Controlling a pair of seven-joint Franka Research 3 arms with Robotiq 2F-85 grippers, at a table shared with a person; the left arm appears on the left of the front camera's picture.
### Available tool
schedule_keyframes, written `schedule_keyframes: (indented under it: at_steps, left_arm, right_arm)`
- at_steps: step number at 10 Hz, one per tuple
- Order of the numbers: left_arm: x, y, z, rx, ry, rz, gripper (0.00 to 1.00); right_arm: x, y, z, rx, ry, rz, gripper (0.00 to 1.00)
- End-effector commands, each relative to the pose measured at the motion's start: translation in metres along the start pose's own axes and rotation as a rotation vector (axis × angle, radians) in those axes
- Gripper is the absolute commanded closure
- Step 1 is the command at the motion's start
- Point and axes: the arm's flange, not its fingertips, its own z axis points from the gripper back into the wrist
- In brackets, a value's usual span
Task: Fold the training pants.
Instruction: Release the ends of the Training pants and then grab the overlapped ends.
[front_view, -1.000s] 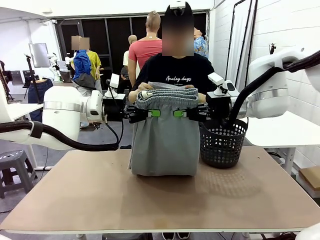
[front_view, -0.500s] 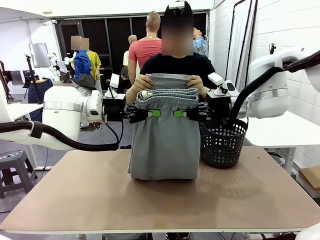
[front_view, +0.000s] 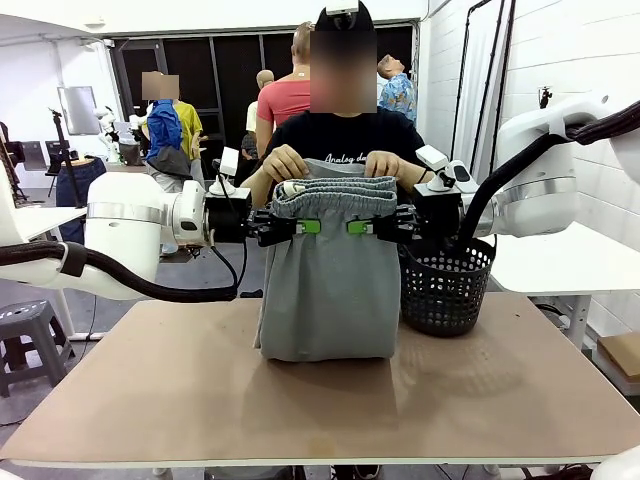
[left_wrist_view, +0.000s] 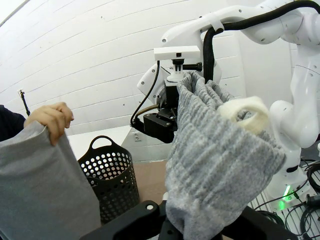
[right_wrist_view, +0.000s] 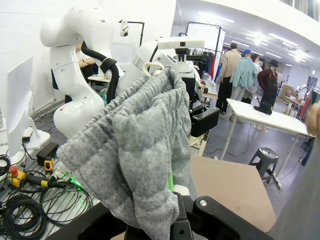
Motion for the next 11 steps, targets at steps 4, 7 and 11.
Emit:
schedule_keyframes:
  at_steps: [4,7,11]
  left_arm:
    - [0.0040,-0.0007,-0.0012,0.016,-0.009,-0.006,1.00]
    - [0.0040,-0.0007,-0.0012,0.016,-0.009,-0.006,1.00]
    - [0.0040,-0.0007,-0.0012,0.016,-0.009,-0.006,1.00]
  right_arm:
    - [0.0009,0.0044,0.0003,-0.013,-0.035,0.009,1.00]
    - [0.0009,0.0044,0.0003,-0.013,-0.035,0.009,1.00]
    - [0.0009,0.0044,0.0003,-0.013,-0.035,0.009,1.00]
